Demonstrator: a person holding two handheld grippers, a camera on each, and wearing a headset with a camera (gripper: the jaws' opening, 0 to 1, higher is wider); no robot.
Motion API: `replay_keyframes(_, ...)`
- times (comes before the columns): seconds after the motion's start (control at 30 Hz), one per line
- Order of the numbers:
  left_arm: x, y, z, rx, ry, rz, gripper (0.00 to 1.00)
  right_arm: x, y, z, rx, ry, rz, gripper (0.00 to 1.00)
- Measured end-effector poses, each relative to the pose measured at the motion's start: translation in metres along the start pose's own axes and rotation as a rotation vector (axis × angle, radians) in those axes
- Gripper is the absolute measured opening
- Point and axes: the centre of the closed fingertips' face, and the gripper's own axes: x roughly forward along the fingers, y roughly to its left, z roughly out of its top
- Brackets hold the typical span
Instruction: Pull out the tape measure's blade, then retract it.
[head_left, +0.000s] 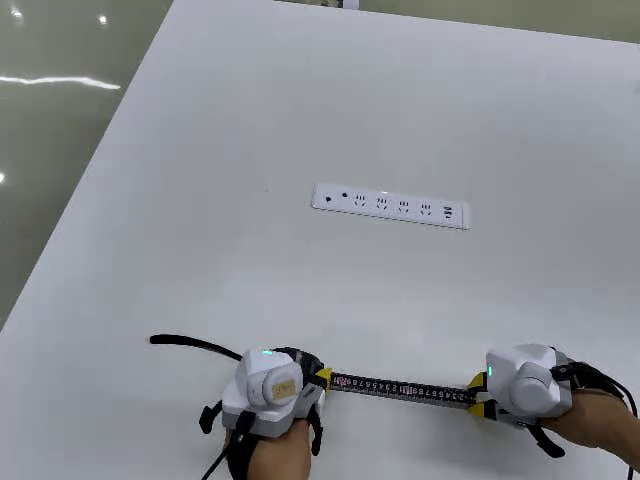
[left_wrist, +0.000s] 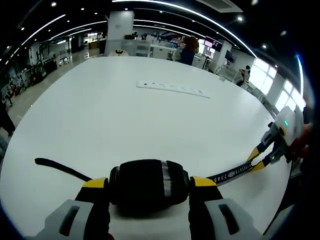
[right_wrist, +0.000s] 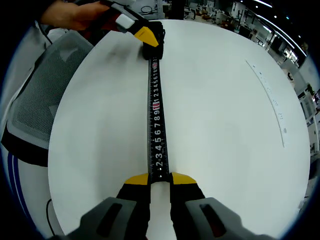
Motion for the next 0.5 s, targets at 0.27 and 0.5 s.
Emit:
replay_keyframes(0.27,-0.0004,-0.0003,0.0001,0.007,0.002,-0.005,0.61,-0.0010,0.0011,0.0026,-0.005,-0.003,-0.013,0.13)
replay_keyframes(0.5,-0.0004,-0.0002,0.0001,0.007,0.004,-0.004,0.61,0.0017,0.0003,0.0050,-0.010,-0.014,-0.029,0.12)
